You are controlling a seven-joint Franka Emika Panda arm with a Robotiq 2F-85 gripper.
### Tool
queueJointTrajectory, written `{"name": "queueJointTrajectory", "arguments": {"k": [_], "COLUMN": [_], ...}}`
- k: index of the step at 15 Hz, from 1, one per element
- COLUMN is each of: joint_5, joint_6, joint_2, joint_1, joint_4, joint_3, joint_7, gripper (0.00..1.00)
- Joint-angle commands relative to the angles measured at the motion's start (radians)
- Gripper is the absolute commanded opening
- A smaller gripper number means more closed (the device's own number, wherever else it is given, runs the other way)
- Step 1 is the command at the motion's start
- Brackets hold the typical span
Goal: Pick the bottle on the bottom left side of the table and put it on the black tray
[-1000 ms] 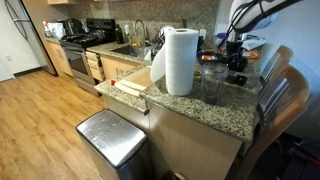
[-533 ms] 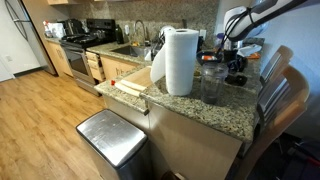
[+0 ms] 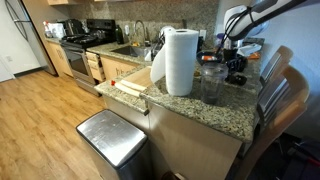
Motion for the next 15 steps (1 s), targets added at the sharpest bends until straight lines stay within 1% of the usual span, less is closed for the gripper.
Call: {"name": "queueJointTrajectory", "arguments": {"k": [1, 5, 7, 8, 10, 11, 13, 15], "joint_5": [-0.013, -0.028, -0.036, -0.033, 0.001, 0.037, 0.147, 0.263], "joint_6": [0.015, 0.119, 0.158, 0.155, 0.095, 0.058, -0.041, -0.173], "joint_2": [-0.01, -0.079, -0.112, -0.126, -0.138, -0.137, -0.12, -0.08], "joint_1": [-0.011, -0.021, -0.032, -0.039, -0.062, -0.079, -0.123, -0.177], "joint_4": [0.013, 0.017, 0.029, 0.042, 0.083, 0.107, 0.166, 0.252], "joint_3": [-0.002, -0.034, -0.054, -0.063, -0.078, -0.085, -0.101, -0.123], "joint_7": [0.036, 0.14, 0.186, 0.205, 0.223, 0.216, 0.18, 0.118], "gripper": [0.32, 0.31, 0.31, 0.31, 0.31, 0.31, 0.31, 0.31]}}
